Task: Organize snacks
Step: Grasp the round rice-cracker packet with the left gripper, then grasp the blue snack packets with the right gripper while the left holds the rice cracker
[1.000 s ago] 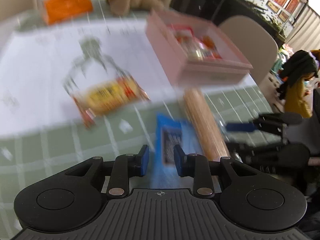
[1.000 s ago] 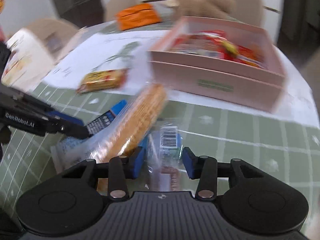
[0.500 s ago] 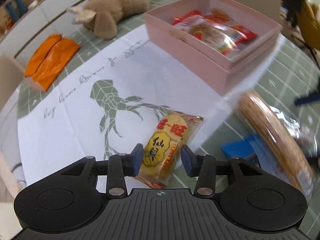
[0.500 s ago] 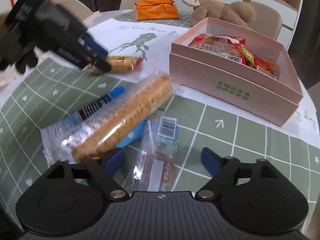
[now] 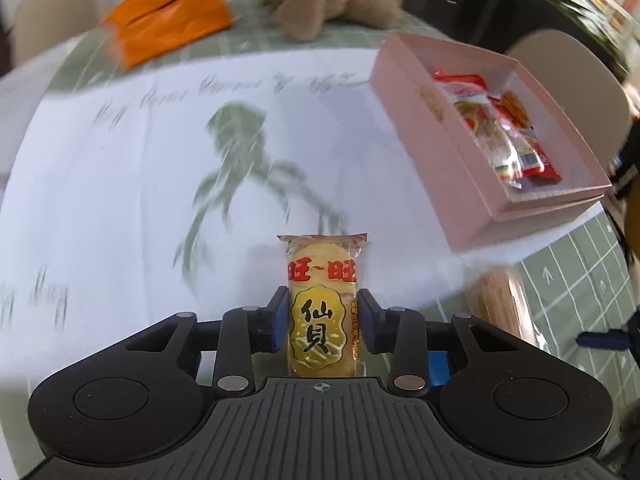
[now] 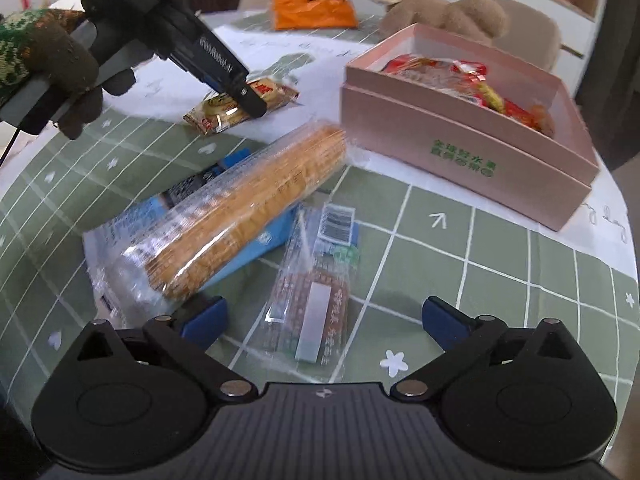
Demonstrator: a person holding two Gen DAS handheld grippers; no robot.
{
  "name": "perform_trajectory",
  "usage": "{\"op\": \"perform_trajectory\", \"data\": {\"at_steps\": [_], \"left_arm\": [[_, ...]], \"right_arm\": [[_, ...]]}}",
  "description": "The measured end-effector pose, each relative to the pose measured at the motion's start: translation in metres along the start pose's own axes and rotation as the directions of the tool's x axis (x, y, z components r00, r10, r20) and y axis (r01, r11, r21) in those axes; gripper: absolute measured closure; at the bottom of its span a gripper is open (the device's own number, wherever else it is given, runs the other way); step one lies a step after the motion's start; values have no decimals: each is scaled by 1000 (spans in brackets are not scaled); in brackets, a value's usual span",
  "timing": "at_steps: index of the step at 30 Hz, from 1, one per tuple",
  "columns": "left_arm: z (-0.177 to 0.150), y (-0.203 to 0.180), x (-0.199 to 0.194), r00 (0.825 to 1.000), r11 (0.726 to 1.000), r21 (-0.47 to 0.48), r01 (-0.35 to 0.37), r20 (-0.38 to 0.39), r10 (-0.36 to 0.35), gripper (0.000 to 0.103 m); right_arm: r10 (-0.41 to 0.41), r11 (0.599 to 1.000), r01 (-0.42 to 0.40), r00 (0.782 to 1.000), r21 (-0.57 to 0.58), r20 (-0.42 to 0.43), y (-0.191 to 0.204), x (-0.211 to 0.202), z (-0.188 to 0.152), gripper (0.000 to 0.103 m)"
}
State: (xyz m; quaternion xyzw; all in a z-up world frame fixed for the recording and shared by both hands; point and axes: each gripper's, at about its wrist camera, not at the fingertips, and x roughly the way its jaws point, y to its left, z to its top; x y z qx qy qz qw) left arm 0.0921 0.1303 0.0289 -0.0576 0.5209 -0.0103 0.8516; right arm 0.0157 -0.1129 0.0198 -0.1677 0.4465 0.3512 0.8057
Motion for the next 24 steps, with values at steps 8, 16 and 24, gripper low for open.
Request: {"op": "perform_trajectory", "data": {"at_steps": [8, 16, 24], "left_arm": [[-69, -4, -37, 1000, 995, -101, -20, -3, 20, 63], [-86, -4, -48, 1000, 986, -167, -27, 9, 29, 63], [-106, 10, -57, 999, 960, -279, 37, 37, -28, 63]], "right_arm": [[-38, 988, 24, 995, 153, 91, -37, -40, 25, 10], [31, 999, -30, 997, -20, 77, 21, -27, 46, 17], [-211, 977, 214, 973, -22, 95, 0, -33, 50, 20]]}}
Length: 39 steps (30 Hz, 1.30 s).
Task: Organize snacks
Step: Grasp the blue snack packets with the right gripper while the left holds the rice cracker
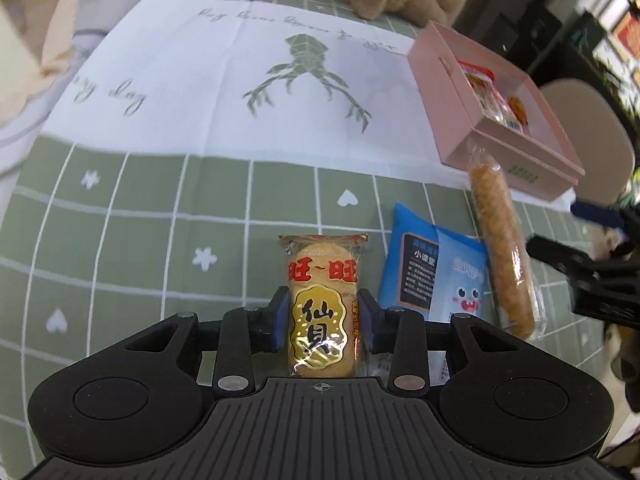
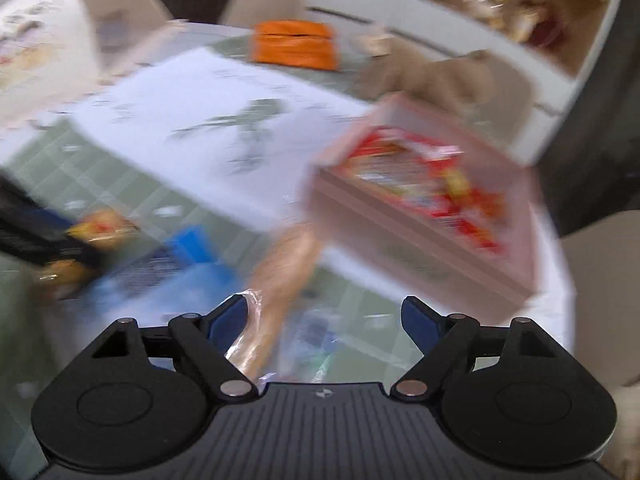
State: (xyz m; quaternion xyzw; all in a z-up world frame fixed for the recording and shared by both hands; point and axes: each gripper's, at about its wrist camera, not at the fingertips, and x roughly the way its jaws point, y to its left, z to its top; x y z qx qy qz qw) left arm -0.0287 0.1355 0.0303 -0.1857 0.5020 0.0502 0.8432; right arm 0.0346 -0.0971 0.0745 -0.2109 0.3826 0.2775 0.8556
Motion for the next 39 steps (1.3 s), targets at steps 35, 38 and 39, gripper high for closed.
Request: {"op": "perform_trajectory", "data": {"at_steps": [35, 38, 39], "left_arm": [[-7, 30, -16, 996, 994, -82, -67, 54, 72, 62], [-7, 26, -14, 995, 995, -65, -77, 54, 80, 62], [-7, 25, -14, 995, 995, -61, -78, 54, 81, 62]], "right_arm": [[370, 926, -360, 925, 111, -84, 46, 6, 23, 96], [345, 930, -335, 938, 151, -44, 20, -9, 18, 95], [352, 925, -339, 934, 173, -54, 12, -10, 16, 94]]}}
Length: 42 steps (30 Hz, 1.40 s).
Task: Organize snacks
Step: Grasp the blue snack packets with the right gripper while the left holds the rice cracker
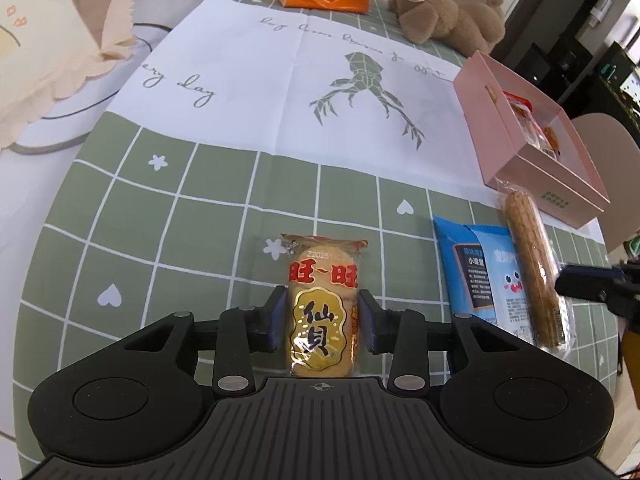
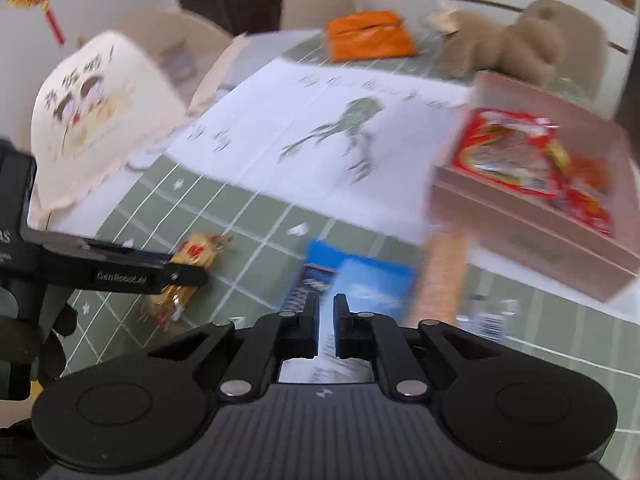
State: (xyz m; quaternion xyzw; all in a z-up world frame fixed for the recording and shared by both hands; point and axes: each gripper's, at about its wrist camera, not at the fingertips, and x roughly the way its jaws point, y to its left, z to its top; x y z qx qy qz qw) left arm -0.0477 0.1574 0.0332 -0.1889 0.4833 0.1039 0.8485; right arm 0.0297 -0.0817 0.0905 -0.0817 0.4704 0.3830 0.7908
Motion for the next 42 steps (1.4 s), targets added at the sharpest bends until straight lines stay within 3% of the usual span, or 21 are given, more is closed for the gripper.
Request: {"op": "perform_trajectory", "data": {"at_steps": [3, 5, 10, 12, 14, 19, 22, 27, 28, 29, 33, 38, 42], "left_arm": [[1, -1, 1, 1000, 1000, -6, 4, -1, -4, 62], [1, -2, 1, 1000, 1000, -4, 4, -3, -4, 62], [-1, 1, -1, 1000, 1000, -8, 20, 0, -20, 62], [-1, 2, -1, 1000, 1000, -15, 22, 1, -22, 62], [0, 2, 0, 1000, 1000, -16, 21, 1, -21, 62], [0, 1, -1, 1000, 1000, -10, 22, 1, -22, 62], [-1, 1, -1, 1000, 1000, 7, 21, 2, -21, 62], [-3, -5, 0, 1000, 999, 46, 3, 13, -4, 61], [-4, -7, 0, 1000, 999, 53, -1, 16, 1, 60], [-4, -9, 1, 1000, 998, 59, -5, 17, 4, 58], [-5, -17, 2, 999, 995, 92, -29, 17, 28, 54], [-6, -26, 4, 998, 990, 132, -59, 17, 57, 51], [-9, -30, 5, 996, 985, 153, -83, 25, 80, 50]], "right_arm": [[79, 995, -76, 996, 72, -39, -8, 2, -5, 70], [112, 991, -105, 990, 82, -80, -1, 12, -10, 37], [-24, 994, 41, 986, 98, -162, 10, 50, -10, 36], [-37, 989, 59, 987, 135, -156, 9, 57, -5, 30], [-48, 988, 70, 986, 134, -157, 14, 64, -2, 17], [-173, 985, 168, 977, -48, -124, 48, 86, -2, 1], [-162, 982, 151, 982, -112, -100, 55, 84, -8, 1], [-111, 989, 102, 990, -103, -90, 39, 71, -18, 2], [-114, 988, 105, 991, -110, -72, 36, 66, -21, 9], [-124, 986, 117, 991, -120, -57, 34, 60, -23, 22], [-17, 999, 16, 1000, -31, -26, 19, 37, -21, 27], [-25, 998, 29, 995, -48, 93, 16, -4, -15, 27], [-100, 994, 107, 983, -36, 156, 1, -27, -14, 26]]}}
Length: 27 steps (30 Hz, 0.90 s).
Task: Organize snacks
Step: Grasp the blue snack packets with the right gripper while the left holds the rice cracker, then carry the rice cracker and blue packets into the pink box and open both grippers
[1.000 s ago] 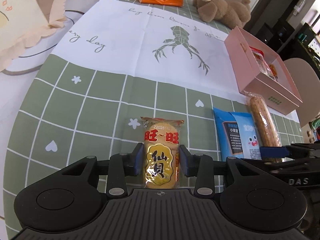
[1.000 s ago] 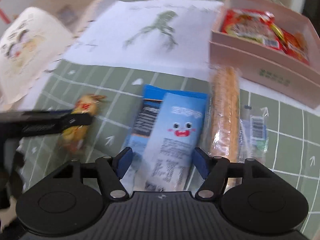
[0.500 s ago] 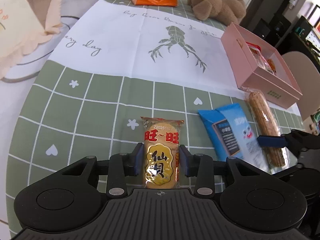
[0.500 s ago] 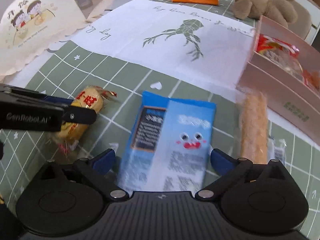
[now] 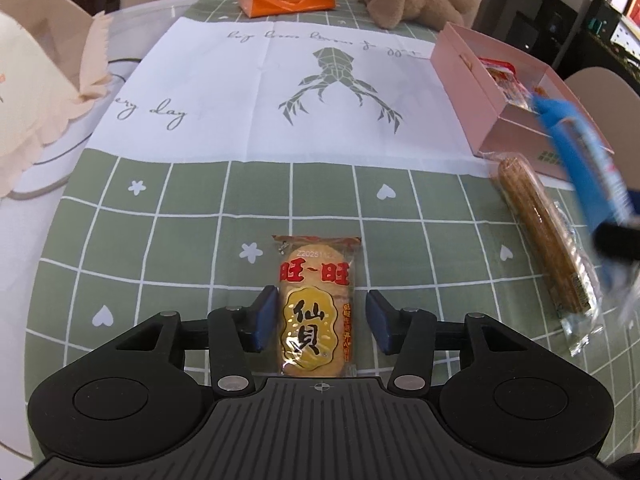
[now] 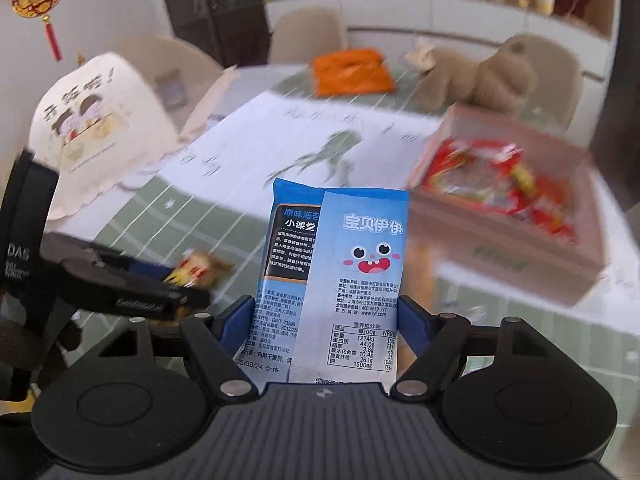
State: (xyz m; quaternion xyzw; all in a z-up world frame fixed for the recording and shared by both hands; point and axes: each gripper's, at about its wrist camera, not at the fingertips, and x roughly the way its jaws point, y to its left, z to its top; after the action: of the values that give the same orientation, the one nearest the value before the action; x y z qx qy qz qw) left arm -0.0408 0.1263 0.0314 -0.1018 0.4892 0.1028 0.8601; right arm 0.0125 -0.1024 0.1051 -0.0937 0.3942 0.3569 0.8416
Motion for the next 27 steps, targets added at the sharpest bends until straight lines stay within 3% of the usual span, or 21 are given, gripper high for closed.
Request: {"op": "perform_trajectory", "data": {"at_steps": [4, 7, 9, 11, 13, 16, 19, 23, 26, 27], "left_arm": [[-2, -8, 1, 999, 998, 39, -38, 6, 38, 50], [-3, -14, 1, 998, 995, 78, -55, -6, 56, 50], [-1, -18, 1, 998, 995, 87, -46, -26, 49, 58], [-1, -22, 0, 999, 997, 80, 4, -44, -1, 63], [0, -26, -5, 993, 992, 63, 110, -50, -107, 64], [6, -41, -20, 983, 977, 116, 181, -1, -182, 64], [33, -51, -46, 952, 949, 132, 286, 73, -297, 64], [102, -72, -73, 879, 899, 170, 405, 200, -433, 62], [165, -92, -57, 825, 858, 106, 502, 239, -512, 60], [181, -98, -47, 818, 851, 87, 519, 241, -523, 60]], "right_arm": [[-102, 993, 102, 995, 53, 4, -30, -10, -8, 26], [-208, 975, 210, 978, 67, -30, -52, -11, -24, 26], [-264, 960, 270, 962, 78, -72, -65, -9, -38, 26], [-273, 953, 283, 957, 110, -104, -77, -9, -49, 26], [-279, 945, 294, 953, 142, -122, -85, -12, -58, 26], [-292, 936, 309, 949, 170, -118, -92, -18, -62, 26], [-308, 931, 317, 948, 179, -82, -97, -29, -56, 26], [-290, 944, 277, 956, 179, 45, -100, -56, -20, 25], [-282, 954, 262, 949, 142, 139, -101, -60, 25, 25], [-283, 956, 264, 944, 129, 167, -103, -55, 44, 24]]}}
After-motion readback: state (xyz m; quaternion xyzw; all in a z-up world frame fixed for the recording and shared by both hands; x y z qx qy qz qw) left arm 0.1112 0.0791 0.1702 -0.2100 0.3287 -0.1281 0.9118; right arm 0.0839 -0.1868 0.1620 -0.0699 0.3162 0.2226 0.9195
